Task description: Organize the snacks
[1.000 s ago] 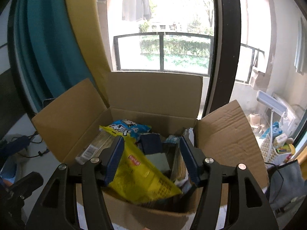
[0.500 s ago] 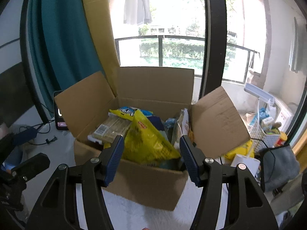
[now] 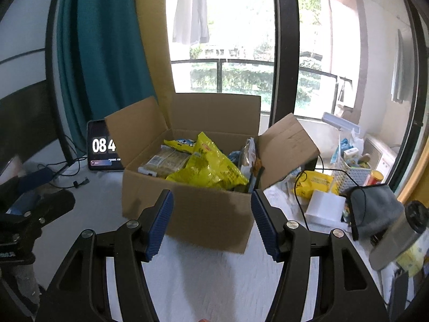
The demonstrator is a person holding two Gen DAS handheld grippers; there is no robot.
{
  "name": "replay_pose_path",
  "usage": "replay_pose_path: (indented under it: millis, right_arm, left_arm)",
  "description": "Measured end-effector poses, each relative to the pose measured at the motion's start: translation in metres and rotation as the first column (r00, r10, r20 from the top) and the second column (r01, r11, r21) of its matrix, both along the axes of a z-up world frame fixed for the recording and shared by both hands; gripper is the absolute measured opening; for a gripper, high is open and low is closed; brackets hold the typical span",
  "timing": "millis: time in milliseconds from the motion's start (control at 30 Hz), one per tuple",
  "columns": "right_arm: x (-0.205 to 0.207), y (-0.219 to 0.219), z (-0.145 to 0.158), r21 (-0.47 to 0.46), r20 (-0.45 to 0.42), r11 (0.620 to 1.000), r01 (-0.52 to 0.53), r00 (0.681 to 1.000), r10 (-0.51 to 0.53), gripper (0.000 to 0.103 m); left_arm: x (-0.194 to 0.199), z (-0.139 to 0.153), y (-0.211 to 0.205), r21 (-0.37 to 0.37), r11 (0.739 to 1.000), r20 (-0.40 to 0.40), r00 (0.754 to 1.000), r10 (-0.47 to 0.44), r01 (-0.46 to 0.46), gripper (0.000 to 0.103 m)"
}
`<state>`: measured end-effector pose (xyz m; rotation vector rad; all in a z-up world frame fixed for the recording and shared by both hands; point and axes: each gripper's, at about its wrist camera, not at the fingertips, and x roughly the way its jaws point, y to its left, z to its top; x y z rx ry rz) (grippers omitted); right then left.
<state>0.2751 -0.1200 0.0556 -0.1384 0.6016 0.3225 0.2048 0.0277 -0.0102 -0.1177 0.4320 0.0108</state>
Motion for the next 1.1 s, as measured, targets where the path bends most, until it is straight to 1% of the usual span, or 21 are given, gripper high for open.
replay_pose_path:
  millis: [167,233,367,500,700,800,867,967,1100]
  right_arm:
    - [-0.030,-0.004,0.006,0.003,0.020,1.000,0.013,1.000,-0.013,0.063]
    - [-0.040,-0.007,0.008,0.004,0.027,1.000,0.018,0.999,-0.018,0.063]
    - [-0.062,-0.013,0.010,0.019,0.032,1.000,0.018,0.999,-0.019,0.063]
    - [-0.084,-0.019,0.010,0.031,0.033,0.999,0.030,0.999,-0.031,0.064]
    - [-0.116,-0.029,0.003,0.037,0.038,0.997,0.066,0.997,-0.067,0.064]
    - [-0.132,-0.034,0.000,0.035,0.044,0.995,0.094,0.994,-0.095,0.064]
    - [-0.143,-0.036,0.000,0.029,0.057,0.994,0.101,0.993,-0.103,0.064]
    - [-0.157,-0.038,0.003,0.022,0.079,0.993,0.114,0.990,-0.116,0.065]
    - [-0.171,-0.039,0.012,0.029,0.109,0.993,0.114,0.987,-0.117,0.065]
  left_arm:
    - [-0.022,0.000,0.002,0.020,1.000,0.002,1.000,-0.005,0.005,0.096]
    - [-0.031,-0.002,0.005,0.018,1.000,-0.005,1.000,0.009,-0.008,0.096]
    - [-0.050,-0.008,0.007,0.023,1.000,0.000,1.000,0.000,0.000,0.096]
    - [-0.067,-0.017,0.010,0.000,1.000,-0.023,1.000,-0.014,0.014,0.096]
    - [-0.096,-0.018,0.009,0.033,0.999,0.002,1.000,0.000,0.000,0.096]
    - [-0.107,-0.013,0.008,0.056,0.998,0.038,0.999,0.022,-0.024,0.096]
    - [-0.113,-0.008,0.008,0.057,0.998,0.059,0.998,0.025,-0.028,0.096]
    - [-0.122,0.001,0.006,0.059,0.998,0.090,0.996,0.019,-0.024,0.096]
    - [-0.129,0.008,0.002,0.071,0.997,0.104,0.995,0.009,-0.016,0.096]
